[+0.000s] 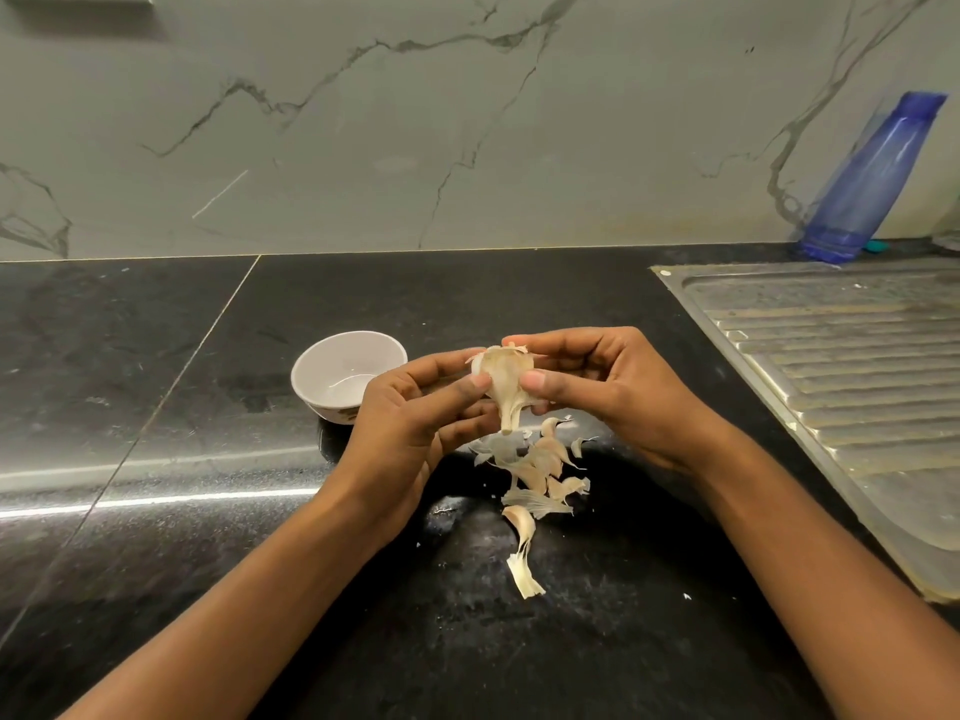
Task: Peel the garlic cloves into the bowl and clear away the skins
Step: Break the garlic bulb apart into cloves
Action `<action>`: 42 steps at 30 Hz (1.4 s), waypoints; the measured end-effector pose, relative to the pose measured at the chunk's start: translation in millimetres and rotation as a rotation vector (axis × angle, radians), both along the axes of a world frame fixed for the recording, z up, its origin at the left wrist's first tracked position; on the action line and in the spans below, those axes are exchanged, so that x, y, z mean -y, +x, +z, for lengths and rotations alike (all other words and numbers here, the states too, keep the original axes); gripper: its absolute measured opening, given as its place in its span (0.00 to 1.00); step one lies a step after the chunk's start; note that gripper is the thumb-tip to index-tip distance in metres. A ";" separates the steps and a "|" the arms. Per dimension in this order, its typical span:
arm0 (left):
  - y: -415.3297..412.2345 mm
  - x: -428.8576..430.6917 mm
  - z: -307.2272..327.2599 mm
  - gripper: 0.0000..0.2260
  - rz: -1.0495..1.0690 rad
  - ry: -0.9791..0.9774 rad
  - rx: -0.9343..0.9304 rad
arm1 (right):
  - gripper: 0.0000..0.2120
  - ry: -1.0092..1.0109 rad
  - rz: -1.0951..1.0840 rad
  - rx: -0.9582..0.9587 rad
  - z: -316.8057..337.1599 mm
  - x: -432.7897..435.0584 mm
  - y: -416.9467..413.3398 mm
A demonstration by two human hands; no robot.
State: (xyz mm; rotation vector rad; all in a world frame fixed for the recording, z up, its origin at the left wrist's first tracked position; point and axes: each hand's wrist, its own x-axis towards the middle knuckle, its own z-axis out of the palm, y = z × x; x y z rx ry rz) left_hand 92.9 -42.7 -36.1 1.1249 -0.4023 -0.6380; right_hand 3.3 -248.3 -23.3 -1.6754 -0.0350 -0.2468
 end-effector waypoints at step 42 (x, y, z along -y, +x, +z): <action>-5.5 4.4 -3.4 0.16 -0.113 0.140 0.272 | 0.17 -0.434 -0.081 0.113 -1.9 -7.2 1.8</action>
